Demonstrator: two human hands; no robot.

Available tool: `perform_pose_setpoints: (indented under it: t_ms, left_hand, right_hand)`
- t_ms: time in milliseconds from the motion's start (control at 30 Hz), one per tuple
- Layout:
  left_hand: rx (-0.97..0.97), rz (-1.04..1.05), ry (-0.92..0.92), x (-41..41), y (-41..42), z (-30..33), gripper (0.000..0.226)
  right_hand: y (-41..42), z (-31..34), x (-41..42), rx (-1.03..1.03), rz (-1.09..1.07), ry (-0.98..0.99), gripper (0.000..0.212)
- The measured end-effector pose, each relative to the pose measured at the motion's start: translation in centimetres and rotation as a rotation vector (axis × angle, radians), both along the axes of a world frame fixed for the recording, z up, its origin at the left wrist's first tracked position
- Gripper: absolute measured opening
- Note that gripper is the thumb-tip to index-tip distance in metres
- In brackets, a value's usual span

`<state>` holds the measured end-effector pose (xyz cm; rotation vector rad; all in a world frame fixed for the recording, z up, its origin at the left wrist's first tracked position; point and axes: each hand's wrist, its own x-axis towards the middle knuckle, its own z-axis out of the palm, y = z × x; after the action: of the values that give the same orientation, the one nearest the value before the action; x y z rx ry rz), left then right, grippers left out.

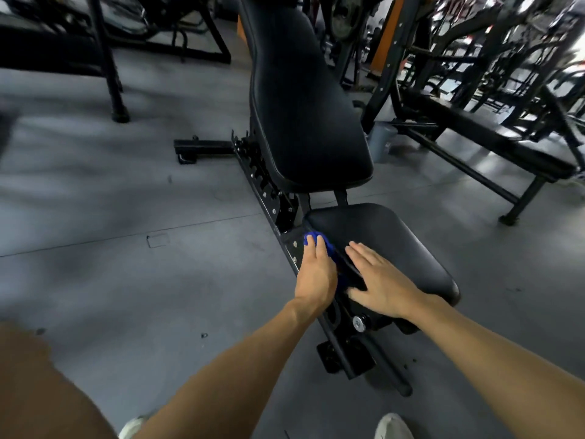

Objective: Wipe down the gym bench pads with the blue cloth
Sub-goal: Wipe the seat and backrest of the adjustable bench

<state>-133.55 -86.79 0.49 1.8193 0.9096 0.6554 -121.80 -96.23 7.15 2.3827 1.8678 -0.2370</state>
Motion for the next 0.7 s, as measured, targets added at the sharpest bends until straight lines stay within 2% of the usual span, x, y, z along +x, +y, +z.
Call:
perform_pose_setpoints:
  t_ms: [100, 200, 300, 467, 700]
  left_hand:
    - [0.102, -0.062, 0.083, -2.7, 0.0, 0.8, 0.052]
    - [0.281, -0.100, 0.136, -5.0, 0.3, 3.4, 0.053]
    - [0.370, -0.078, 0.145, -6.8, 0.5, 6.5, 0.052]
    - [0.558, -0.023, 0.257, -8.9, 0.8, 10.2, 0.057]
    - [0.735, 0.006, 0.379, -9.0, 2.2, 10.9, 0.064]
  right_hand:
    - [-0.3, 1.9, -1.1, -0.111, -0.059, 0.049, 0.085]
    - [-0.2, 4.3, -1.8, -0.177, -0.046, 0.057, 0.082]
    - [0.2, 7.0, -2.5, -0.165, 0.006, 0.014, 0.078]
    - [0.8, 11.1, -3.2, -0.101, 0.062, -0.017, 0.076]
    - [2.9, 11.3, -2.7, -0.108, 0.134, 0.020, 0.073]
